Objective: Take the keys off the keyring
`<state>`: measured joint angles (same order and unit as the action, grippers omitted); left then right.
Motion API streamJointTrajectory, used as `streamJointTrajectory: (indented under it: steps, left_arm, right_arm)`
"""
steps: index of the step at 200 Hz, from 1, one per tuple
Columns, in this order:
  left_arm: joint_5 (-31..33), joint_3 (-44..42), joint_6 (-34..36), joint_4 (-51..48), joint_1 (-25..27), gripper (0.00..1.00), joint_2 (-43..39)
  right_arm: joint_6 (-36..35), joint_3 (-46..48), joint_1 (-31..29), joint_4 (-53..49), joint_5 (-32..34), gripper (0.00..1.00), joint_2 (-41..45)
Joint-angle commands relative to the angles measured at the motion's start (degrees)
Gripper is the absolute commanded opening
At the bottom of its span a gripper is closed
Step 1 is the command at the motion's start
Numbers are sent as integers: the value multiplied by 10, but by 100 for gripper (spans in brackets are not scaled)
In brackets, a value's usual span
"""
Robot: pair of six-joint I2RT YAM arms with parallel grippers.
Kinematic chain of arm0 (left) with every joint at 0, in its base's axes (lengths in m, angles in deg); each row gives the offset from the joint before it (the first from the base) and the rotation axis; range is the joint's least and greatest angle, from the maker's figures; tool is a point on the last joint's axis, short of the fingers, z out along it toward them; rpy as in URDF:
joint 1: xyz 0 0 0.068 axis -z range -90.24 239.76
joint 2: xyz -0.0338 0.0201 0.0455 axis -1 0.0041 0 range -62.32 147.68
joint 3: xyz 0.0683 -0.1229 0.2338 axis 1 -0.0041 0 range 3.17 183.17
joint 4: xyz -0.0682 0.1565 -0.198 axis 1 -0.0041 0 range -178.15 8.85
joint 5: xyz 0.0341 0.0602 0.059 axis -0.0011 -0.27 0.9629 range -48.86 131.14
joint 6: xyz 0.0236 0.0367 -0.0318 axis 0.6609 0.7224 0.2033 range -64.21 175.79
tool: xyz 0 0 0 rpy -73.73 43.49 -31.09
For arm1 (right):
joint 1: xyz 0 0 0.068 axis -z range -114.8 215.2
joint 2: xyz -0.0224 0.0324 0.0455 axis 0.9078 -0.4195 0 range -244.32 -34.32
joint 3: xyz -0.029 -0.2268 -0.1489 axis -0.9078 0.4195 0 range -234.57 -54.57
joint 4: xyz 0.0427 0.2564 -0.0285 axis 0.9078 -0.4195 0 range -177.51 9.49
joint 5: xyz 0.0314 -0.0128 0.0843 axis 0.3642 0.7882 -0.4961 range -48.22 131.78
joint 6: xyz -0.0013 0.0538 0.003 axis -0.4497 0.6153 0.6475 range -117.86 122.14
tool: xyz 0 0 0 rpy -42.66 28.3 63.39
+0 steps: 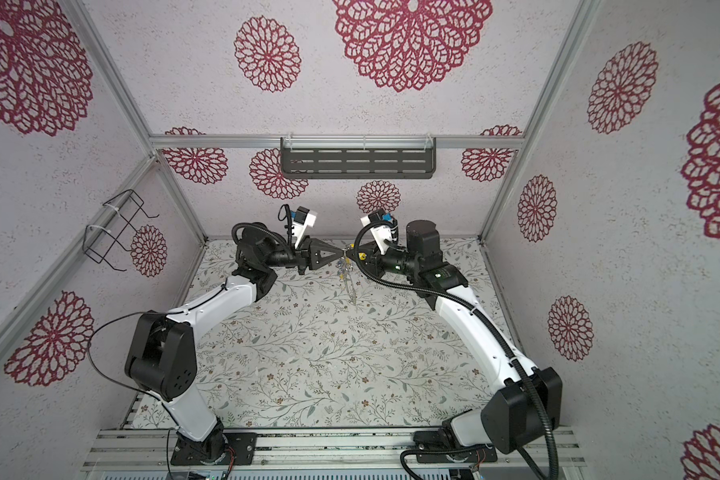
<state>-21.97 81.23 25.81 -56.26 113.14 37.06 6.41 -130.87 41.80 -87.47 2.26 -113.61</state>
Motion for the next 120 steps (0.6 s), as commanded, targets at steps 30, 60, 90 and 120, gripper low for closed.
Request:
streamJointTrajectory:
  steps: [30,60,90,120]
  left_arm:
    - [155,130,352,-509,40,0,-42]
    - [160,135,366,-532,47,0,-55]
    - [149,139,347,-518,50,0,-74]
    - [126,144,333,-511,51,0,-84]
  right_arm:
    - [-30,31,1,9,79,2,54]
    - [-34,45,2,-2,85,3,64]
    - [-32,66,2,11,90,6,83]
    - [-28,79,1,20,86,5,90]
